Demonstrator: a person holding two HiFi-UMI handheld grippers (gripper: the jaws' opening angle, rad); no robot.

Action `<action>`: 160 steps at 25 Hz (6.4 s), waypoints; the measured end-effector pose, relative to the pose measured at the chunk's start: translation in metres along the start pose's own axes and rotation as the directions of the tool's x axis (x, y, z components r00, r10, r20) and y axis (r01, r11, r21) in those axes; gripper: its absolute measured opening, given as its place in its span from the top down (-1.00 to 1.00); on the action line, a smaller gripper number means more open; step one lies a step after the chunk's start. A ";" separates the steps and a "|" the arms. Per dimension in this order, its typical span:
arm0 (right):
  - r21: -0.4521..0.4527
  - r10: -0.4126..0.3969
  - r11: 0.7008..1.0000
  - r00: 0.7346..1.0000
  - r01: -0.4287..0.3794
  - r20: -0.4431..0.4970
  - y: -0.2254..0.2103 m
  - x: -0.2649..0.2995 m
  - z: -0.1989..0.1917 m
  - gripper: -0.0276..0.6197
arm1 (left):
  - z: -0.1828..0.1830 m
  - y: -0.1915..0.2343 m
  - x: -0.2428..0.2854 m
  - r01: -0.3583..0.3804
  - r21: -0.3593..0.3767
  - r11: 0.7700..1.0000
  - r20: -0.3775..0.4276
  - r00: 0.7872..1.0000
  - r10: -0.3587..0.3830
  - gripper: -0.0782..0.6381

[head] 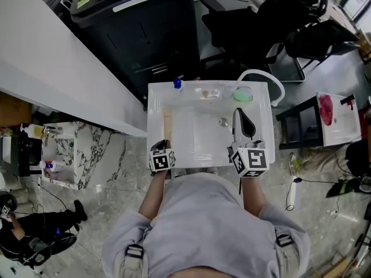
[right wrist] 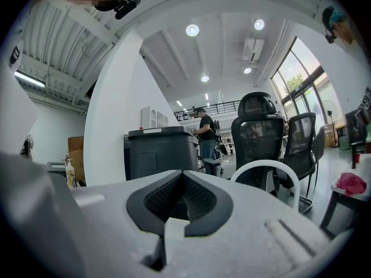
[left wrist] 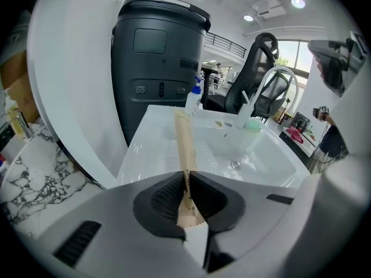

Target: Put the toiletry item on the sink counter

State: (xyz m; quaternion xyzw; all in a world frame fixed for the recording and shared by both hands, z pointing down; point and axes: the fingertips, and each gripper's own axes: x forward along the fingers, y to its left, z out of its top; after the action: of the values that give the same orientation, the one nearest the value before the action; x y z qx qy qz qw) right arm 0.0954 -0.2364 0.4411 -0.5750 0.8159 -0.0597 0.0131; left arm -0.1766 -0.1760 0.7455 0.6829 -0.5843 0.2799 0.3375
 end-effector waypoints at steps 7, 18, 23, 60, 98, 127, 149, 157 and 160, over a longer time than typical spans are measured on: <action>-0.002 0.003 1.000 1.000 -0.003 -0.001 0.001 0.001 0.001 0.90 | -0.004 0.003 0.004 -0.002 -0.003 1.000 -0.007 1.000 0.002 0.69; 0.001 0.002 1.000 1.000 -0.002 -0.007 0.000 0.002 -0.002 0.90 | -0.006 0.006 0.007 -0.010 -0.010 1.000 -0.015 1.000 0.010 0.69; 0.004 0.001 1.000 1.000 -0.001 -0.008 0.000 0.002 -0.003 0.90 | -0.010 0.007 0.008 -0.007 -0.009 1.000 -0.023 1.000 0.007 0.69; 0.006 0.020 1.000 1.000 -0.020 -0.018 0.007 0.010 -0.004 0.90 | 0.030 0.015 -0.010 -0.051 0.010 0.999 0.078 0.996 0.050 0.65; 0.010 0.011 1.000 1.000 -0.011 -0.013 0.007 -0.003 -0.005 0.90 | 0.111 -0.003 -0.077 -0.061 0.028 0.998 0.365 0.930 0.046 0.77; 0.014 0.011 1.000 1.000 -0.011 -0.013 0.007 -0.004 -0.006 0.90 | 0.170 -0.020 -0.139 -0.022 0.046 0.999 0.551 0.834 -0.007 0.77; 0.009 0.013 1.000 1.000 -0.013 -0.013 0.004 -0.002 -0.004 0.90 | 0.209 -0.034 -0.185 -0.005 0.065 0.998 0.673 0.739 -0.040 0.77; 0.007 0.017 1.000 1.000 -0.017 -0.007 0.006 -0.002 -0.002 0.90 | 0.217 -0.036 -0.198 -0.001 0.070 0.998 0.704 0.708 -0.049 0.77; 0.005 0.014 1.000 1.000 -0.014 -0.007 0.005 -0.002 -0.002 0.90 | 0.220 -0.037 -0.202 -0.001 0.073 0.997 0.712 0.700 -0.051 0.77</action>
State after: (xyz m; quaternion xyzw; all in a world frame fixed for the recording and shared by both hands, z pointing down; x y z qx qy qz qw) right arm 0.0910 -0.2324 0.4428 -0.5691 0.8197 -0.0635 0.0122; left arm -0.1751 -0.2228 0.4482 0.7568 -0.6503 0.0090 0.0656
